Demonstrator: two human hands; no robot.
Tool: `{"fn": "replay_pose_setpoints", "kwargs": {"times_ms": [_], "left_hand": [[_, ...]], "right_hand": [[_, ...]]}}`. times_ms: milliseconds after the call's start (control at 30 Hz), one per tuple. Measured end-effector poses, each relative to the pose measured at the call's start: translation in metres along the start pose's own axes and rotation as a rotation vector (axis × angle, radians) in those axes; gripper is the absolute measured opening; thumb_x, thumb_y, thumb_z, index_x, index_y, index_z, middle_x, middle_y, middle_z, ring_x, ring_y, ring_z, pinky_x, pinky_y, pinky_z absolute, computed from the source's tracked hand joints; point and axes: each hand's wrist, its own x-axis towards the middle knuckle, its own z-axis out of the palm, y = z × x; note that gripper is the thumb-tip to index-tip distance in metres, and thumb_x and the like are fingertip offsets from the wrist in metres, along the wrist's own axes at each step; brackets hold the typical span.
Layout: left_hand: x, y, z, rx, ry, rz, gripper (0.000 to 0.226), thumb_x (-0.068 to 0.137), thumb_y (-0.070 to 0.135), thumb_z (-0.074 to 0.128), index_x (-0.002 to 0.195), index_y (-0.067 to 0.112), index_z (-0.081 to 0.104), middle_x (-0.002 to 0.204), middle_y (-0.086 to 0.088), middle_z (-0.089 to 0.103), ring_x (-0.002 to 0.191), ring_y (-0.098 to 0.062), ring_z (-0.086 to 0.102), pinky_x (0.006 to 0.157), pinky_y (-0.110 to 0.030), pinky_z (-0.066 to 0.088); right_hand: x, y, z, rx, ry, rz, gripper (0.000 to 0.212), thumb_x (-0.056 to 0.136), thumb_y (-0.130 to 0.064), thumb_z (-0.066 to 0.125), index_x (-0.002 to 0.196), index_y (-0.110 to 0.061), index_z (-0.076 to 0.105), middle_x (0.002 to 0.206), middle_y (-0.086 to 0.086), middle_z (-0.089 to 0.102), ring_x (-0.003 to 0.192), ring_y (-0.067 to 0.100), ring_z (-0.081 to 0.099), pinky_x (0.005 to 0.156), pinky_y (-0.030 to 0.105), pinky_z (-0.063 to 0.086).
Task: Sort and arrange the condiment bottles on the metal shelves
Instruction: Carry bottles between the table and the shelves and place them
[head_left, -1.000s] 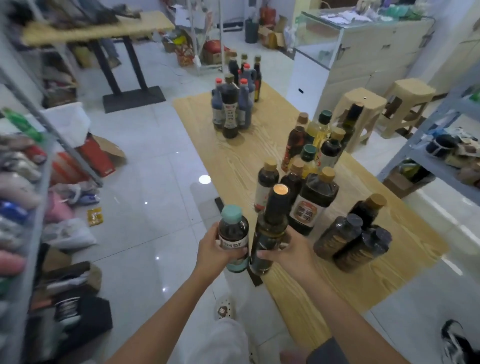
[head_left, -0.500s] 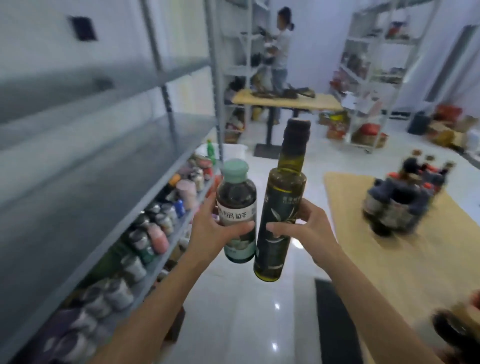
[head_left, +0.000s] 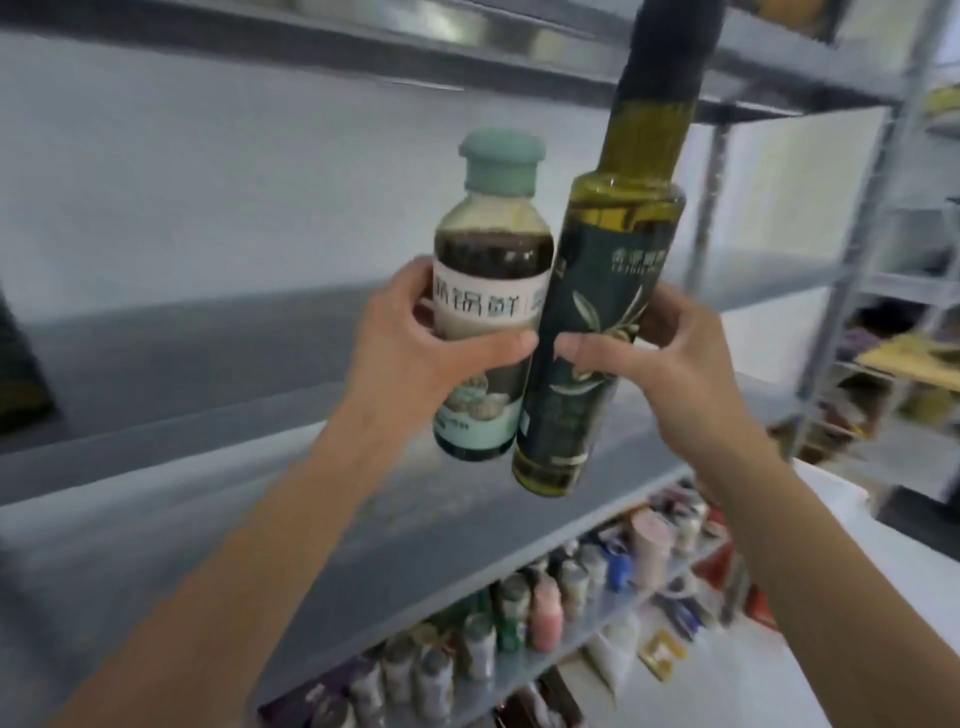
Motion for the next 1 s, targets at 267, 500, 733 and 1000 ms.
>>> {"fn": "replay_pose_setpoints", "kwargs": {"times_ms": [267,500,733,1000], "left_hand": [[0.046,0.021,-0.048,0.25,0.424,0.02,0.06,0.051,0.031,0.086,0.106,0.017,0.065,0.095,0.006,0.072,0.09,-0.012,0.068,0.074,-0.03,0.056],[0.062,0.009,-0.105,0.382,0.691,-0.078,0.058,0.059,0.023,0.086,0.111,0.013,0.063,0.101,0.004,0.073,0.092,-0.011,0.069,0.083,-0.035,0.056],[0.062,-0.036,-0.139,0.464,0.77,-0.233,0.05,0.069,0.022,0.083,0.114,0.013,0.063,0.103,0.002,0.07,0.092,-0.009,0.067,0.077,-0.025,0.055],[0.07,-0.056,-0.135,0.581,0.716,-0.227,0.051,0.075,0.031,0.078,0.121,0.016,0.059,0.104,0.006,0.067,0.093,-0.003,0.062,0.076,-0.019,0.052]], "right_hand": [[0.115,0.011,0.074,0.198,-0.284,-0.207,0.04,0.063,-0.022,0.085,0.099,-0.02,0.068,0.092,-0.008,0.073,0.084,0.01,0.068,0.075,0.023,0.055],[0.154,0.01,0.169,0.323,-0.458,-0.217,0.043,0.06,-0.032,0.085,0.098,-0.023,0.067,0.09,-0.01,0.072,0.079,0.004,0.068,0.074,0.027,0.057],[0.157,0.022,0.232,0.204,-0.423,-0.246,0.043,0.064,-0.047,0.079,0.096,-0.024,0.062,0.087,-0.012,0.066,0.078,0.002,0.061,0.069,0.022,0.049],[0.161,0.048,0.245,0.162,-0.326,-0.234,0.053,0.074,-0.056,0.066,0.114,-0.021,0.055,0.105,-0.003,0.061,0.095,0.013,0.058,0.078,0.031,0.049]]}}
